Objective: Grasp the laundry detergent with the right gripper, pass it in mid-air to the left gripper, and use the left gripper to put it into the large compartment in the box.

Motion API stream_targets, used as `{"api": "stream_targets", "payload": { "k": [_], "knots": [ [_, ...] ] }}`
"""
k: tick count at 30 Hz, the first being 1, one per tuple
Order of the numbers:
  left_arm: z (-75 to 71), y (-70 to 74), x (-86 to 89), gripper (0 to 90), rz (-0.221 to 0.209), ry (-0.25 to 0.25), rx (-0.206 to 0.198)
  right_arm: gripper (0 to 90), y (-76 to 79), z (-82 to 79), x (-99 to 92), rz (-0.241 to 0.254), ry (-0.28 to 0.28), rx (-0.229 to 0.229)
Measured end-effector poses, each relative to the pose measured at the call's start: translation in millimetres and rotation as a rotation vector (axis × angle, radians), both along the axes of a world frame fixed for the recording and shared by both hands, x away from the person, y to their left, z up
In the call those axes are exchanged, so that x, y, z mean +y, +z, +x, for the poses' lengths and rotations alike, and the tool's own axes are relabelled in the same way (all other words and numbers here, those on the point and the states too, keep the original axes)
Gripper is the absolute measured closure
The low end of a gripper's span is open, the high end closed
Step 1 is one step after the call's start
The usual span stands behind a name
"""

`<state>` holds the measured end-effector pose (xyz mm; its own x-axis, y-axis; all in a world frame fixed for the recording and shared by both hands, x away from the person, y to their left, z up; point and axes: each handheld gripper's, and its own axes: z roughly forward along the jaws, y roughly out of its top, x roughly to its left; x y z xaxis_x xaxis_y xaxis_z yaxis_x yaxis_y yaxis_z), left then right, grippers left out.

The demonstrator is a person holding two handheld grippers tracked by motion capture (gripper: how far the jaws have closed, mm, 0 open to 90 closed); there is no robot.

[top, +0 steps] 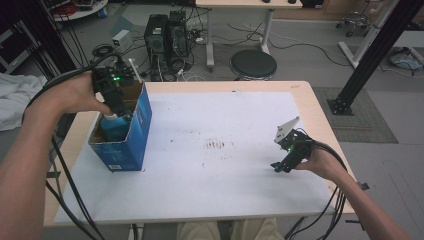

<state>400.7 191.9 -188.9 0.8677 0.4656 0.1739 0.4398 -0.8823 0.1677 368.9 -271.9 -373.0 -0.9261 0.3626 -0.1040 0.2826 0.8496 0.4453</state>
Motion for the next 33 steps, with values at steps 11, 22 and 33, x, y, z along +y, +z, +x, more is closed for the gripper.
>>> {"api": "stream_targets", "payload": {
  "k": [11,22,33],
  "knots": [
    [-4.9,-17.7,-76.5,19.8,-0.014,-0.184,0.026,12.0,1.5,-0.1,0.2,0.002,-0.011,-0.004],
    [-1.7,-64.5,-133.5,13.3,-0.056,-0.268,0.042,12.0,2.2,0.4,-0.1,0.001,-0.016,-0.008],
    [-0.1,-94.3,-155.8,13.3,-0.002,-0.295,0.095,12.0,9.3,-3.4,-5.9,-0.002,-0.037,-0.021]
  ]
}}
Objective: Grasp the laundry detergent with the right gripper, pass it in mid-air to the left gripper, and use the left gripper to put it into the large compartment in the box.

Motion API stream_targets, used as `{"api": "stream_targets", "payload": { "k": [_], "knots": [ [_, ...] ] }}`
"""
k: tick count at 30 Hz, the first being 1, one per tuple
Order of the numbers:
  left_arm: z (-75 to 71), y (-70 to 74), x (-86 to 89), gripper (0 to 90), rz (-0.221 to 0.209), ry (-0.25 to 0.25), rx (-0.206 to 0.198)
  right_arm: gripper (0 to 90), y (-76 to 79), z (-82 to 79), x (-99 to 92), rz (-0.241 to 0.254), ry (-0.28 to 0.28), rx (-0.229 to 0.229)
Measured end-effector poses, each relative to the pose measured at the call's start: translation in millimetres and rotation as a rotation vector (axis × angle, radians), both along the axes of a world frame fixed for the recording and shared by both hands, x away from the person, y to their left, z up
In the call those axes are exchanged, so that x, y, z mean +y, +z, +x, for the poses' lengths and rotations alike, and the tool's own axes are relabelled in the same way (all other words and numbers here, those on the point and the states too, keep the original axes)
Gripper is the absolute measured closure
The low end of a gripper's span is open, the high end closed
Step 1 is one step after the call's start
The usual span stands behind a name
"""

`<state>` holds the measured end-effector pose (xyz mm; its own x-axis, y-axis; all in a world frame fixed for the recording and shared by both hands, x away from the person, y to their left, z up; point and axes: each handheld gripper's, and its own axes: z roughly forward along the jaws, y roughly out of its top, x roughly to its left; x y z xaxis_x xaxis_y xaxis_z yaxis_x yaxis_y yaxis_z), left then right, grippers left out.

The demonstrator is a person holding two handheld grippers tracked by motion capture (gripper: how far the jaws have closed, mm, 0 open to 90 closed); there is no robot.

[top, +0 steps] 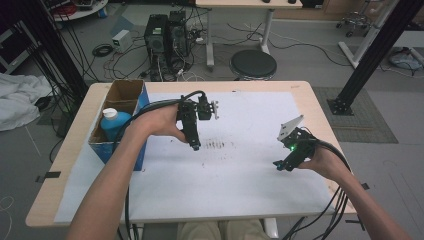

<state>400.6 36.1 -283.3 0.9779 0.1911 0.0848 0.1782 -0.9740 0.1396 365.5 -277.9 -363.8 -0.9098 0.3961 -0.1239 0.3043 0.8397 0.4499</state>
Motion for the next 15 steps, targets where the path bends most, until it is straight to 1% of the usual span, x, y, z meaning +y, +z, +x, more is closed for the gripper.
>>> {"api": "stream_targets", "payload": {
  "k": [1,5,7,15],
  "knots": [
    [-0.1,-2.5,-0.8,13.3,-0.001,0.003,0.0,12.0,0.4,-0.9,-0.5,0.0,-0.005,-0.002],
    [-0.5,-6.4,-4.2,13.3,0.02,-0.005,0.008,12.0,2.1,-2.0,-3.6,-0.005,-0.009,-0.001],
    [-1.1,-6.7,-4.7,13.3,0.019,-0.01,0.013,12.0,3.1,-1.6,-4.6,-0.005,-0.015,-0.003],
    [-0.6,-6.7,-3.1,13.3,0.018,-0.008,0.007,12.0,7.7,-0.6,-4.4,-0.003,-0.017,-0.013]
  ]
}}
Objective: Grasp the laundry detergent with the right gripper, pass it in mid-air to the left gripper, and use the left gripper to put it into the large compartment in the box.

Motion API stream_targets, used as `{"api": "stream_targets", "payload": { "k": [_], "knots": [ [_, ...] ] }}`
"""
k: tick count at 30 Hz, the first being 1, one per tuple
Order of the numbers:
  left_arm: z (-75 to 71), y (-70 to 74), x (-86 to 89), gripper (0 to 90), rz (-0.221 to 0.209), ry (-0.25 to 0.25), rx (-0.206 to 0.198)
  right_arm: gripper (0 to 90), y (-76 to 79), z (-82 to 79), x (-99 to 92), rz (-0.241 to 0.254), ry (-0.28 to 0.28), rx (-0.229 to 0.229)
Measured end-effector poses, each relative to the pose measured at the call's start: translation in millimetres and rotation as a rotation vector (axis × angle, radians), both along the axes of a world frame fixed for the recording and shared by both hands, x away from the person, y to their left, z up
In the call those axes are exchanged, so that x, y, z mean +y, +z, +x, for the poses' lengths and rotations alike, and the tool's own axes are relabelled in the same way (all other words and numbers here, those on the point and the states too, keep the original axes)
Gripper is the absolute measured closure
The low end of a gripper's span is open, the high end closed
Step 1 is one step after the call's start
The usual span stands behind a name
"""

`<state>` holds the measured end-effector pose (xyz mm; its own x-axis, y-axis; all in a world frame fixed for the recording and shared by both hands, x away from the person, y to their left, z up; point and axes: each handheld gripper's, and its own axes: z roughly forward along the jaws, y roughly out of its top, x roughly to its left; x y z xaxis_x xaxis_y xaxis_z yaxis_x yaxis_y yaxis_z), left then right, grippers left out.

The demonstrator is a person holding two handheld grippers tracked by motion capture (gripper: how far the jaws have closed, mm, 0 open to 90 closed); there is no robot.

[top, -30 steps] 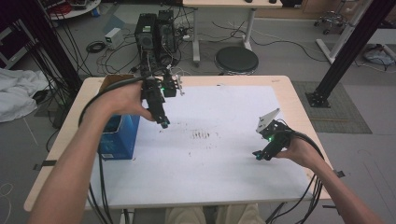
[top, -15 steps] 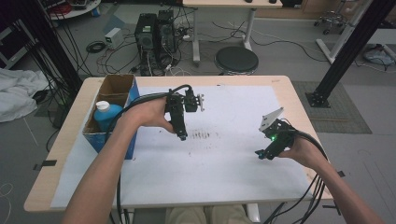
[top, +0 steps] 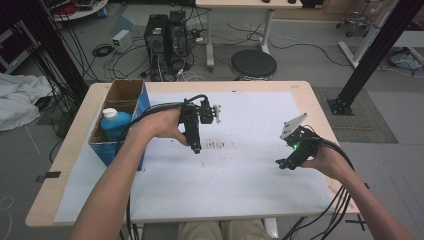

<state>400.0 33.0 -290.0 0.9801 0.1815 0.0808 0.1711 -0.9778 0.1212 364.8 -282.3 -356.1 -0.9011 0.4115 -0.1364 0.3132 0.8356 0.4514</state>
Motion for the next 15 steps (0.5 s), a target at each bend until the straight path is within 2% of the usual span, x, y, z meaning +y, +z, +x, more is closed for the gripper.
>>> {"api": "stream_targets", "payload": {
  "k": [15],
  "knots": [
    [-5.4,-1.6,2.6,13.3,0.009,-0.001,-0.001,12.0,-0.2,-1.4,0.9,-0.009,-0.003,-0.003]
  ]
}}
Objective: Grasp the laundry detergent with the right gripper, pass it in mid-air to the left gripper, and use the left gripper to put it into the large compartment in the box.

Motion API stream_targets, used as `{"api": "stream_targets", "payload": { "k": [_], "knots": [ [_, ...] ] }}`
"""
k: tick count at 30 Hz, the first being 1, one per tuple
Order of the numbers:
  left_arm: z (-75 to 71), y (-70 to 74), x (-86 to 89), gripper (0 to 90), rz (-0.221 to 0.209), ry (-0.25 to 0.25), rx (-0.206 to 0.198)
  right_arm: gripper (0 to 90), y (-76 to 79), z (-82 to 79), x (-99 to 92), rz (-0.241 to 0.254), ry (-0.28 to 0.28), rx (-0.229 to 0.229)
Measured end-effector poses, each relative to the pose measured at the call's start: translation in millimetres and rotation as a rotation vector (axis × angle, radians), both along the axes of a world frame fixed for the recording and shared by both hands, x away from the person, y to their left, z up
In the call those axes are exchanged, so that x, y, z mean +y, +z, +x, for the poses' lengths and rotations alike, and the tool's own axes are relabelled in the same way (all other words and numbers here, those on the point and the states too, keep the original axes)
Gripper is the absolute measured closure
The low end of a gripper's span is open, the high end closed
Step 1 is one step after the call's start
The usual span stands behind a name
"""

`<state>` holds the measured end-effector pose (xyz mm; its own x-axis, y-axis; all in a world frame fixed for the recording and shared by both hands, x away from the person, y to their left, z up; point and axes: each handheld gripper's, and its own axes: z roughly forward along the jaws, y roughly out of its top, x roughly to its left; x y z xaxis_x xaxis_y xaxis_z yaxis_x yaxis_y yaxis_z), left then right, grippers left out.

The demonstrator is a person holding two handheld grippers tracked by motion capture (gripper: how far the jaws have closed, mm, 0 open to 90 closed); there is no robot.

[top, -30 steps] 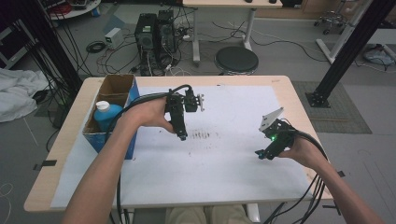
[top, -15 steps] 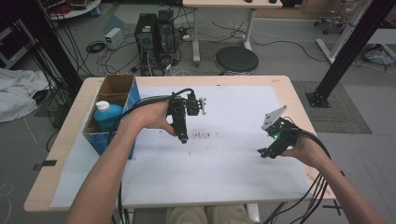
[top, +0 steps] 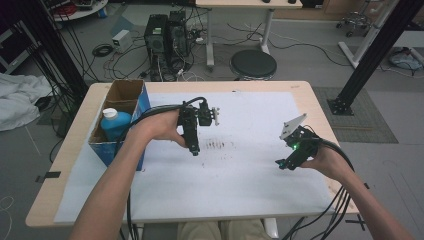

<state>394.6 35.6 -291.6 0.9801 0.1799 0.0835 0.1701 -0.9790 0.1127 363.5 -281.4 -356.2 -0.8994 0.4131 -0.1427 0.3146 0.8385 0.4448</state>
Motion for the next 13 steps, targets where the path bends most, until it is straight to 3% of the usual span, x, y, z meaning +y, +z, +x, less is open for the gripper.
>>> {"api": "stream_targets", "payload": {
  "k": [8,13],
  "knots": [
    [-2.3,-1.6,-1.6,13.3,-0.006,0.001,-0.012,12.0,0.1,-1.7,-0.8,0.004,-0.001,-0.004],
    [-5.7,-10.7,4.1,13.3,-0.048,0.026,-0.047,12.0,-3.0,-2.7,-2.7,0.009,-0.009,-0.003]
  ]
}}
